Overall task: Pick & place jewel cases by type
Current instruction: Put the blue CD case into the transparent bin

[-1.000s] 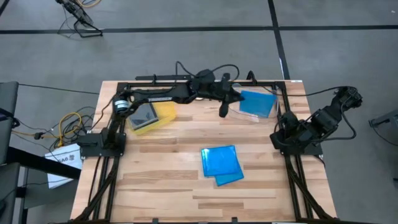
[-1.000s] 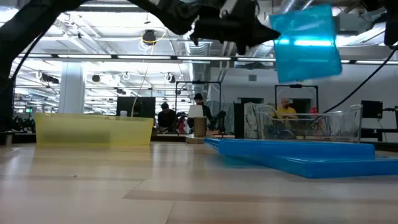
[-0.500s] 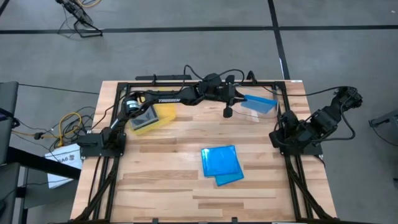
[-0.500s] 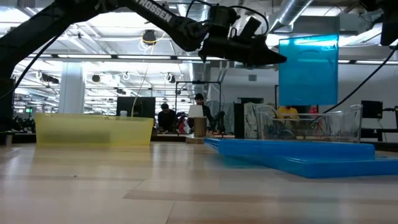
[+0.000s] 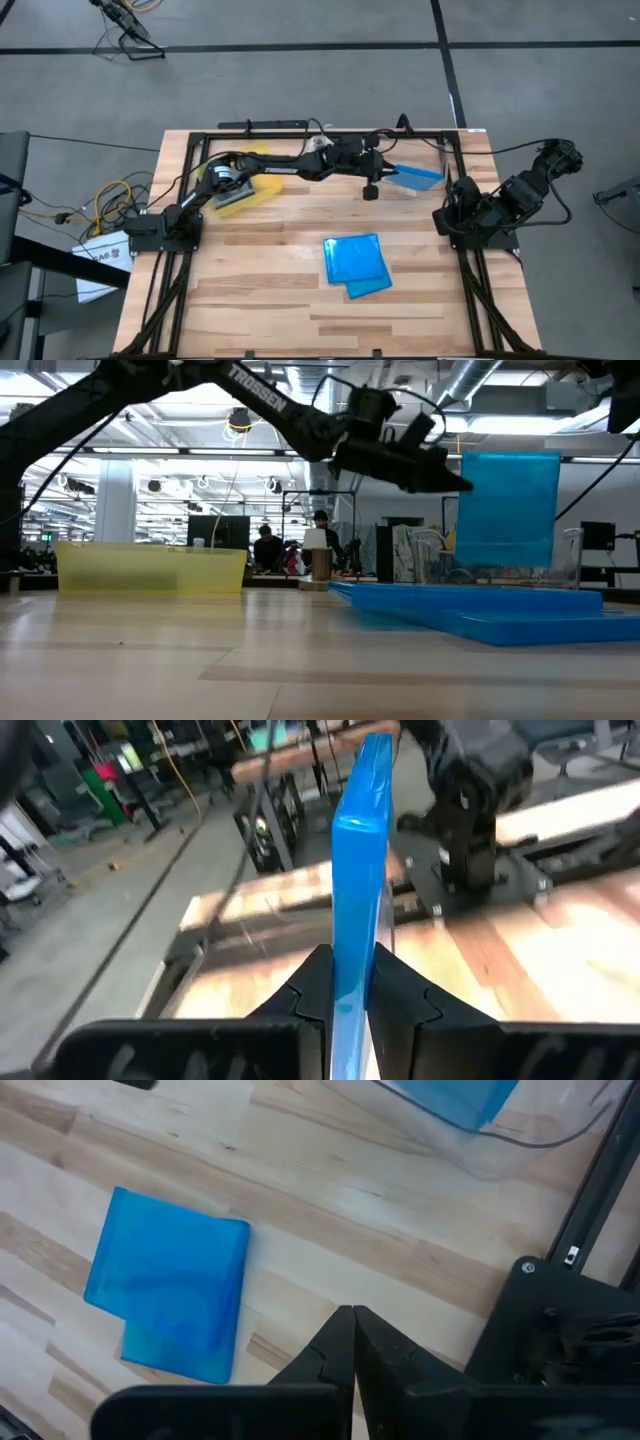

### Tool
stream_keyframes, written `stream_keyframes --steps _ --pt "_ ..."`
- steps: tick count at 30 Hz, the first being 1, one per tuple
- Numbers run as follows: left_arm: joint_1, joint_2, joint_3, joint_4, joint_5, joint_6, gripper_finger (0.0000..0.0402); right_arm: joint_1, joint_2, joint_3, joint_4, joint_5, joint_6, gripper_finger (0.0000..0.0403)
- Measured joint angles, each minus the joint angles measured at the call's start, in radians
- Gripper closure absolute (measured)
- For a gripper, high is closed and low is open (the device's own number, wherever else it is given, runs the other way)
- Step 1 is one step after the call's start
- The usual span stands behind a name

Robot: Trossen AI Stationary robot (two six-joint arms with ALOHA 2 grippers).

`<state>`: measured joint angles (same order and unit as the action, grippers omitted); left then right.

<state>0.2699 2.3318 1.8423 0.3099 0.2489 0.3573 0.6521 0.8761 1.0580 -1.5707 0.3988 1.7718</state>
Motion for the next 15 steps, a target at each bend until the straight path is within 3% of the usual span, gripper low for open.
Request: stream_keyframes --steps 8,15 --pt "-0.001 -0.005 0.002 -0.031 0.005 -0.040 0.0352 0.000 0.001 0.000 0.000 0.000 0.009 0.0403" --pt "-0.020 0.006 0.004 -0.194 0.004 -0.081 0.0356 0.000 0.001 0.000 0.000 0.031 0.009 0.0403"
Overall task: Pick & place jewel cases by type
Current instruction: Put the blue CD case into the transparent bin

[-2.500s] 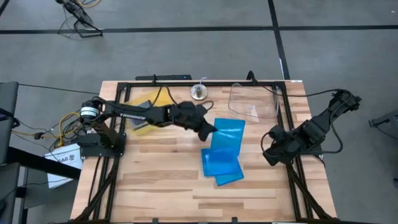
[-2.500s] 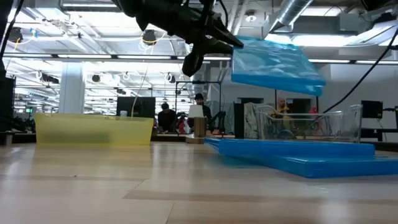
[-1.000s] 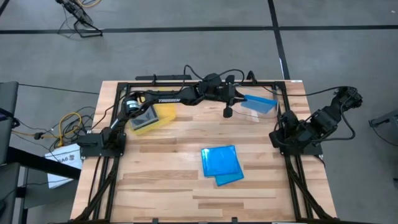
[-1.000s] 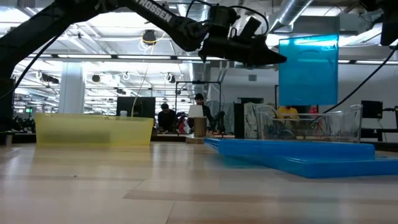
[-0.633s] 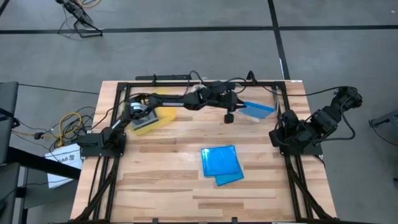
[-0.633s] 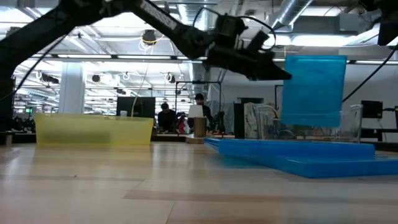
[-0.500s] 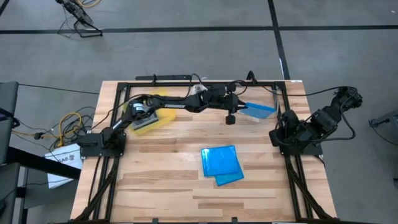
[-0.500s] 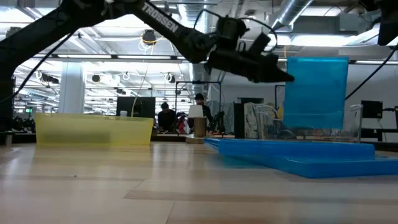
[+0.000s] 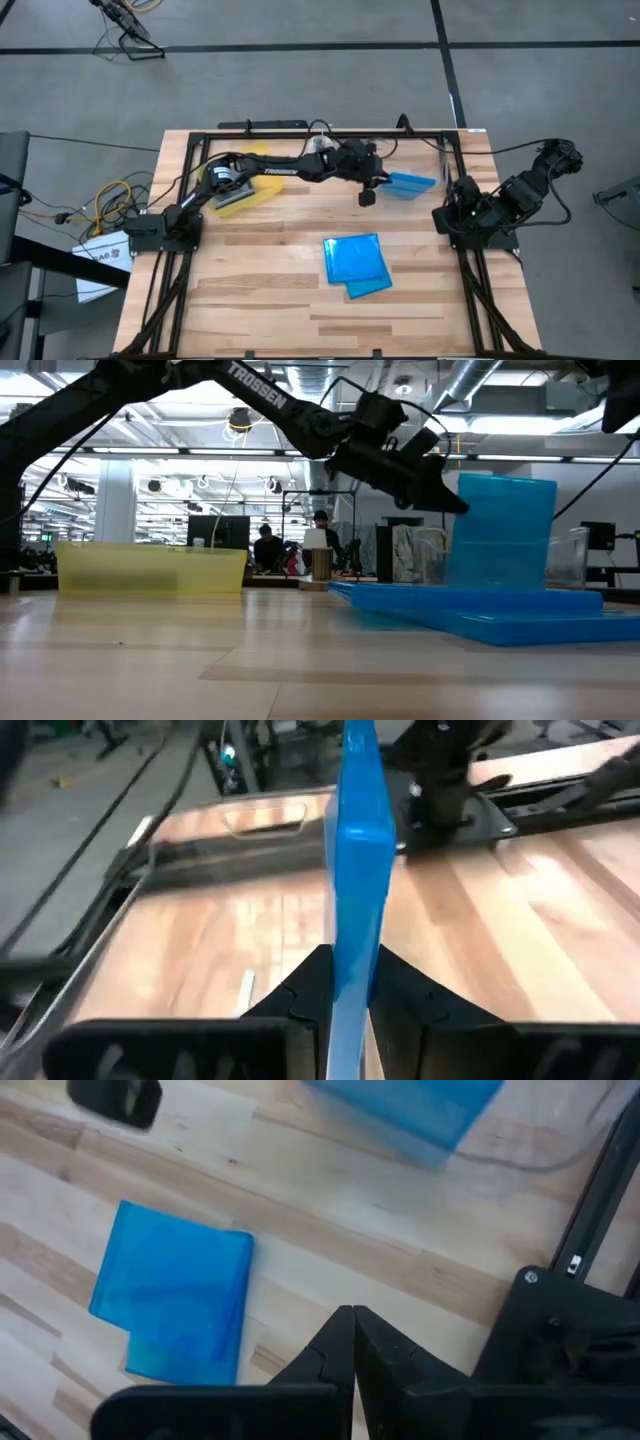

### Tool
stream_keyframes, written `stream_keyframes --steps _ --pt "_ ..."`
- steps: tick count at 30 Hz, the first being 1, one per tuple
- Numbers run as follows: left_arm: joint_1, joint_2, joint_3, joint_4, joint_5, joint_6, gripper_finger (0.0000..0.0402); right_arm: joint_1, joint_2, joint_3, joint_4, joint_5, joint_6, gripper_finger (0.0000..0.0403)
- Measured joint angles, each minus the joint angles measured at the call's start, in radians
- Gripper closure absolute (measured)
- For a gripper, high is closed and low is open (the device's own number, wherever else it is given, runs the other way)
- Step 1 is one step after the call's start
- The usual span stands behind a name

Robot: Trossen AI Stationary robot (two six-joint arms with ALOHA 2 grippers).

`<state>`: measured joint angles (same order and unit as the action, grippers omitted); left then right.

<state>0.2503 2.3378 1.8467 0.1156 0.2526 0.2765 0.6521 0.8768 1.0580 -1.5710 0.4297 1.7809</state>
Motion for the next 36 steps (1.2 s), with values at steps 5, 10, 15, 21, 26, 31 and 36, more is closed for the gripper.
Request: stream_keyframes --steps 5,10,15,21,26,31,36 --pt "-0.022 0.030 -0.001 0.026 0.034 0.009 0.0357 0.000 0.000 0.000 0.000 0.019 0.000 0.0403" --pt "-0.038 0.031 -0.001 0.022 -0.007 0.066 0.0350 0.000 0.000 0.000 0.000 0.019 0.000 0.0403" --pt "-0.041 0.032 -0.001 0.033 -0.012 0.099 0.0348 0.000 0.000 0.000 0.000 0.020 0.000 0.0403" --pt "-0.040 0.032 -0.001 0.025 -0.012 0.065 0.0347 0.000 0.000 0.000 0.000 0.021 -0.008 0.0403" --pt "-0.040 0.032 -0.001 -0.006 0.007 0.059 0.0346 0.000 0.000 0.000 0.000 0.023 -0.010 0.0403" --pt "-0.038 0.032 0.000 -0.035 0.047 0.015 0.0329 0.000 0.000 0.000 0.000 0.023 -0.034 0.0403" --pt "-0.039 0.034 -0.002 -0.047 0.079 -0.011 0.0281 0.000 0.000 0.000 0.000 0.026 -0.035 0.0403"
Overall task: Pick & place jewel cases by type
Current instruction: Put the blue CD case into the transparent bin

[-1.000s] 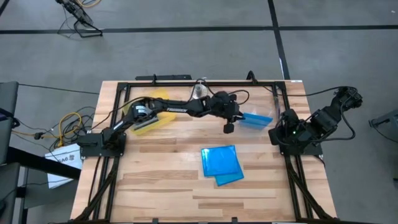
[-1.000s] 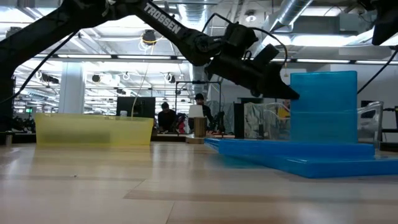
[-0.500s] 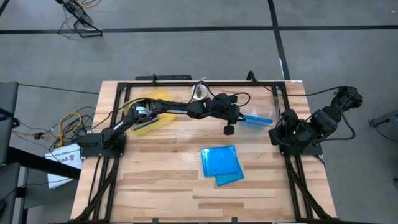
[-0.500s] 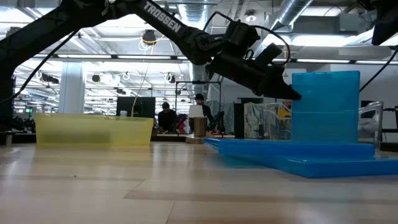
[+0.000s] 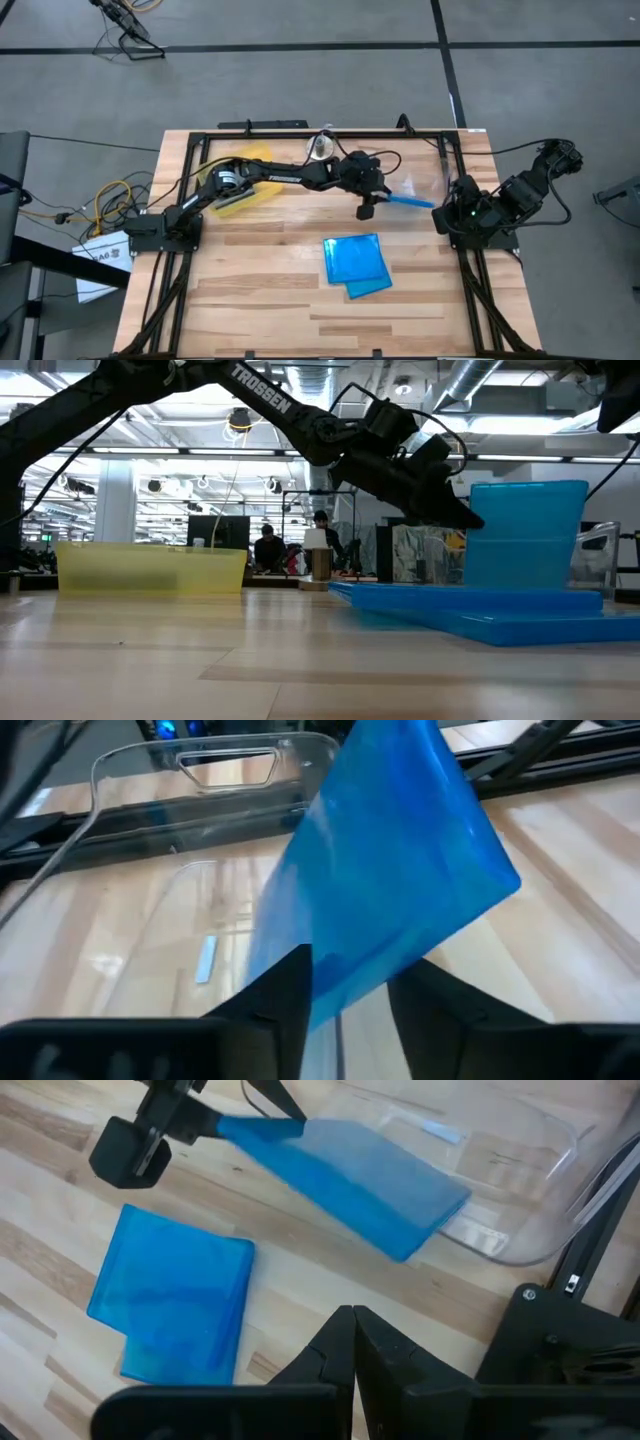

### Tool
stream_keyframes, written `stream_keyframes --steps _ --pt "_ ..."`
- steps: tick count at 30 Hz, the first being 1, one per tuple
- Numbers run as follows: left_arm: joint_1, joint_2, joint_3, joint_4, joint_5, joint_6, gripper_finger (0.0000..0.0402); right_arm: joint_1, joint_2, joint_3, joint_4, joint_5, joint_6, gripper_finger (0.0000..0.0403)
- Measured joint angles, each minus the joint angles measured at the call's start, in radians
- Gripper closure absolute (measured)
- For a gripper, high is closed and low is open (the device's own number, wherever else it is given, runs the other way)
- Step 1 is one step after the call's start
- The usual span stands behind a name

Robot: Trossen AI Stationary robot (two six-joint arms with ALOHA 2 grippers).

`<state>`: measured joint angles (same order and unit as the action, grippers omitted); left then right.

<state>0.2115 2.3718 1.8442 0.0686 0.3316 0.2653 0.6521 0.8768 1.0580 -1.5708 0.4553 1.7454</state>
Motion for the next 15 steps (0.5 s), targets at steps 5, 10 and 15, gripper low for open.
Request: stream_keyframes --steps 5,10,15 --pt "-0.001 0.000 0.000 -0.007 0.024 0.000 0.0234 0.000 0.000 0.000 0.000 0.000 -0.002 0.0403" --pt "-0.001 0.000 0.000 -0.006 0.031 -0.044 0.0203 0.000 0.000 0.000 0.000 0.000 -0.003 0.0403" --pt "-0.001 0.000 0.000 -0.002 0.031 -0.092 0.0184 0.000 0.000 0.000 0.000 0.003 -0.019 0.0403"
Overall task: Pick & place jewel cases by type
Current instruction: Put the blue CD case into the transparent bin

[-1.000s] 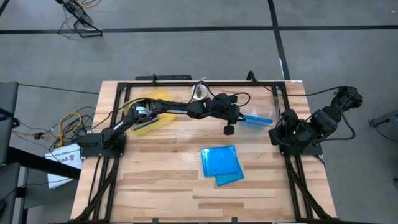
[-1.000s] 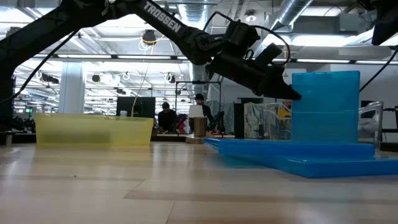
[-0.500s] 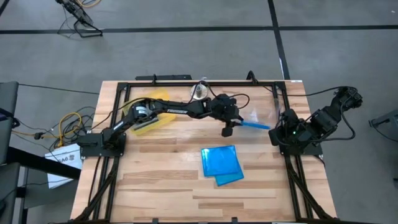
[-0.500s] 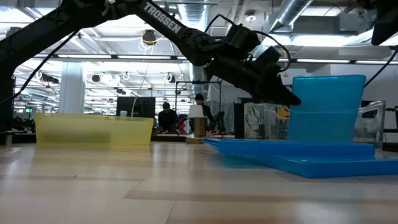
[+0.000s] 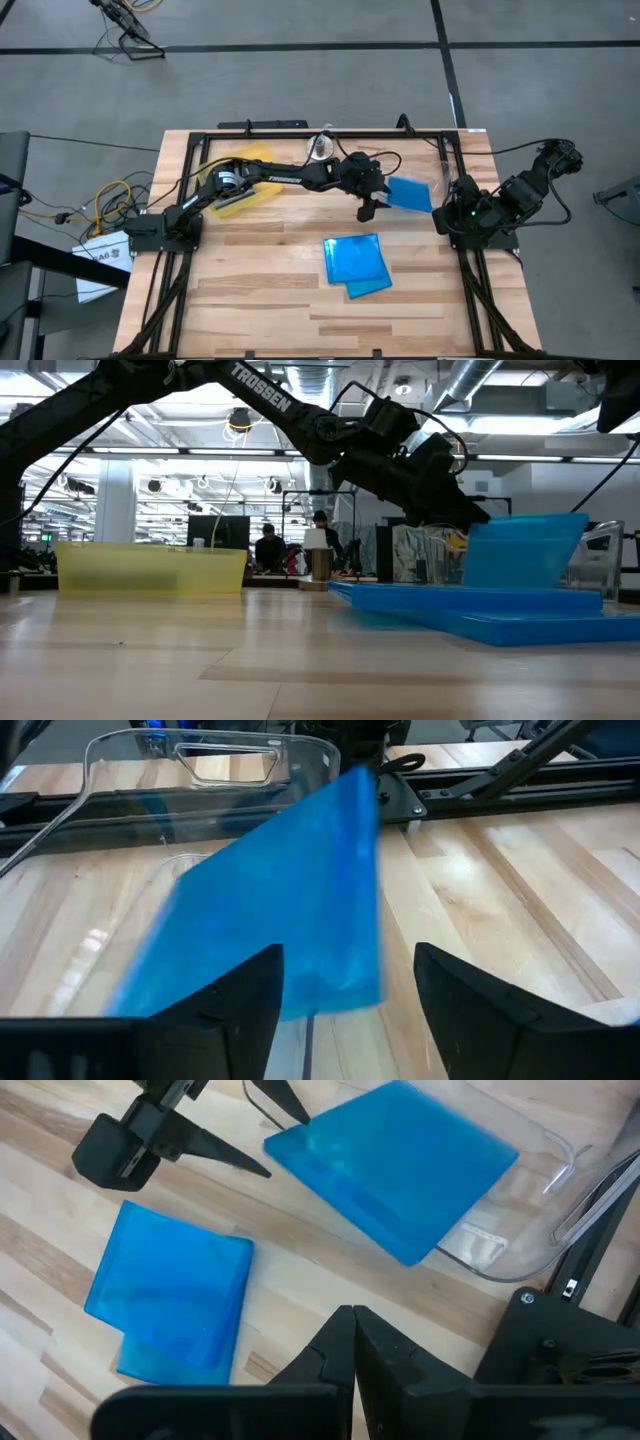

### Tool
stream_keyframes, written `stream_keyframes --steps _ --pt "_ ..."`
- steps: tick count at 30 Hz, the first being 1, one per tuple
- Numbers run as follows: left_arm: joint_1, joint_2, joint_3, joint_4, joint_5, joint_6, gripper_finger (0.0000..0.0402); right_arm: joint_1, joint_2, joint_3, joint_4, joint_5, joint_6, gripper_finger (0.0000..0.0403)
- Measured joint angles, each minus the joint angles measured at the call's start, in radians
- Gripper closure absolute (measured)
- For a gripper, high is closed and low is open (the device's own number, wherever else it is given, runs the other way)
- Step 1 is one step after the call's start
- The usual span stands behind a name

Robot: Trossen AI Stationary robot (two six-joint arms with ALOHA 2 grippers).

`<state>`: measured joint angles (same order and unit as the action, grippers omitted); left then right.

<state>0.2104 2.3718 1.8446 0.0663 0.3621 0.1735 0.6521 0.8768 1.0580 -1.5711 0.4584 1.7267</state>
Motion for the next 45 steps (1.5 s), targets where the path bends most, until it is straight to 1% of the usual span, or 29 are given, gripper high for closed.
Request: stream_keyframes --steps 8,11,15,17,23,27,29,33,38,41,45 --pt "0.003 -0.009 0.000 -0.007 -0.003 -0.011 0.0177 0.000 0.000 0.000 0.000 0.016 -0.008 0.0403" --pt "0.012 -0.019 0.000 -0.007 -0.004 -0.055 0.0177 0.000 -0.001 0.000 0.000 0.016 -0.008 0.0403" --pt "0.031 -0.019 0.066 -0.082 0.027 -0.151 0.0177 0.000 -0.001 0.000 0.000 0.017 -0.008 0.0403" --pt "0.039 -0.024 0.091 -0.107 0.044 -0.174 0.0177 0.000 -0.001 0.000 0.000 0.017 -0.008 0.0403" --pt "0.060 -0.022 0.201 -0.258 0.129 -0.236 0.0177 0.000 -0.001 0.000 0.000 0.019 -0.008 0.0403" --pt "0.078 -0.021 0.285 -0.397 0.237 -0.313 0.0177 0.000 -0.001 0.000 0.000 0.019 -0.007 0.0403" --pt "0.083 -0.022 0.326 -0.439 0.279 -0.348 0.0177 0.000 -0.001 0.000 0.001 0.019 -0.004 0.0403" --pt "0.084 -0.023 0.417 -0.621 0.284 -0.363 0.0177 0.000 -0.001 0.000 0.009 0.017 0.023 0.0403" --pt "0.074 -0.023 0.511 -0.803 0.284 -0.366 0.0177 0.000 -0.001 0.000 0.048 0.016 0.027 0.0403" --pt "0.066 -0.057 0.488 -0.844 0.284 -0.418 0.0177 0.000 -0.001 0.000 0.084 0.014 0.027 0.0403" --pt "0.052 -0.104 0.487 -0.907 0.282 -0.490 0.0178 0.000 0.000 0.000 0.129 0.001 0.026 0.0403"
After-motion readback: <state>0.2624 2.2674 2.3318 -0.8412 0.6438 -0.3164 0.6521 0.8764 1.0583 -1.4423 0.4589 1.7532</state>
